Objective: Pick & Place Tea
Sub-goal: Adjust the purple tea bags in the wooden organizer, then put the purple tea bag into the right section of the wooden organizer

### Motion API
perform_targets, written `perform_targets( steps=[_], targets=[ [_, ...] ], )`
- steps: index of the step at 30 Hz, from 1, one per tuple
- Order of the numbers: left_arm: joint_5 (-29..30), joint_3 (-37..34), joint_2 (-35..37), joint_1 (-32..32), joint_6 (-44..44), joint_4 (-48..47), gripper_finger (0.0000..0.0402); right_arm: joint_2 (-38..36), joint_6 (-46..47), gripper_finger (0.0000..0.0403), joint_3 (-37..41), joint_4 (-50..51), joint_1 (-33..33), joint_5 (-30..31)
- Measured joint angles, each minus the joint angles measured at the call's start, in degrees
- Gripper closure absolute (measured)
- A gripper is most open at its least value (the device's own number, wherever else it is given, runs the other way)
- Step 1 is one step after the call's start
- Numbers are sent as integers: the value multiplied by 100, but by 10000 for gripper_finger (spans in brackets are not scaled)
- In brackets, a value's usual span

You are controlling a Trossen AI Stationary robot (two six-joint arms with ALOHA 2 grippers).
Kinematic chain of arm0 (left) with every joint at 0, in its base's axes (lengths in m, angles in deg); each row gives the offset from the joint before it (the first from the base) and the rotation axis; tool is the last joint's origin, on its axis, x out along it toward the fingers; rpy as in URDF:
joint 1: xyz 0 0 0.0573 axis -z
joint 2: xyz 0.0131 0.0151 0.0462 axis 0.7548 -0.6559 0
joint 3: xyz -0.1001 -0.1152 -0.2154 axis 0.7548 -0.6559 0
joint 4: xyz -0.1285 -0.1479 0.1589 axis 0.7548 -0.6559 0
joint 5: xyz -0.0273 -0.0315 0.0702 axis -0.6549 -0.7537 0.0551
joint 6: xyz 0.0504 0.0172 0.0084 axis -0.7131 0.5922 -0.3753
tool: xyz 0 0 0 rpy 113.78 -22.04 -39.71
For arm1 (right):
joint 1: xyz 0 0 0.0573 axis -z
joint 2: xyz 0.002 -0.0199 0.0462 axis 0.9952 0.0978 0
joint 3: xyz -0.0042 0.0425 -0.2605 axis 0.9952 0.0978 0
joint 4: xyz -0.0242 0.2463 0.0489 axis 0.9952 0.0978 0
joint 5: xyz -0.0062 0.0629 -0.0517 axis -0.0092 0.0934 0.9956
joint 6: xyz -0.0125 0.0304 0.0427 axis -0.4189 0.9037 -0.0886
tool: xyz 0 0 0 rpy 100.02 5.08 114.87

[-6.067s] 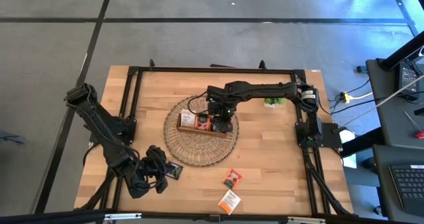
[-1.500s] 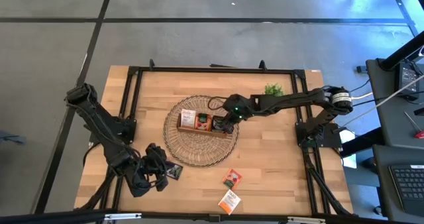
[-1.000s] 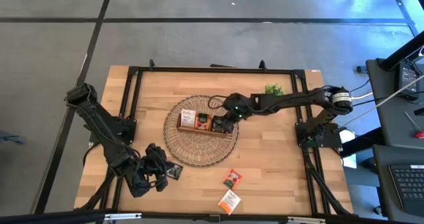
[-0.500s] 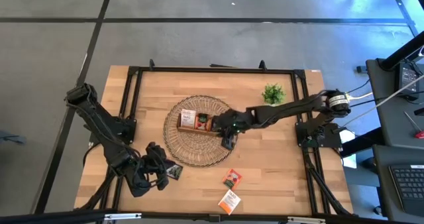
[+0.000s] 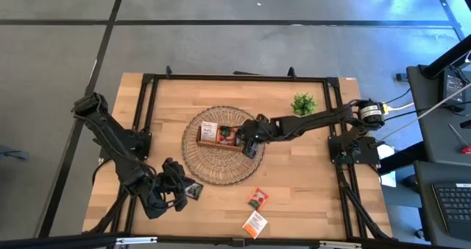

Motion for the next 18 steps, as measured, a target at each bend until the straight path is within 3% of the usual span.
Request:
perform_targets(
  steps=[5,10,13,18],
  targets=[
    [-87,0,-2,0,-31,46,400,0,124,303,-315,133,-97,-367],
    [-1244,-83,-227,-36,-418,24,400,-7,-2,303,-695,-173,-369,-1697],
    [-1789,-322,-504,-138,451,48,400,-9,270,303,-668,-667,-561,-1894],
    [-1964,-525,-1103,-199,1545,603,400,45,404,303,-662,-879,-893,-1886]
  ],
)
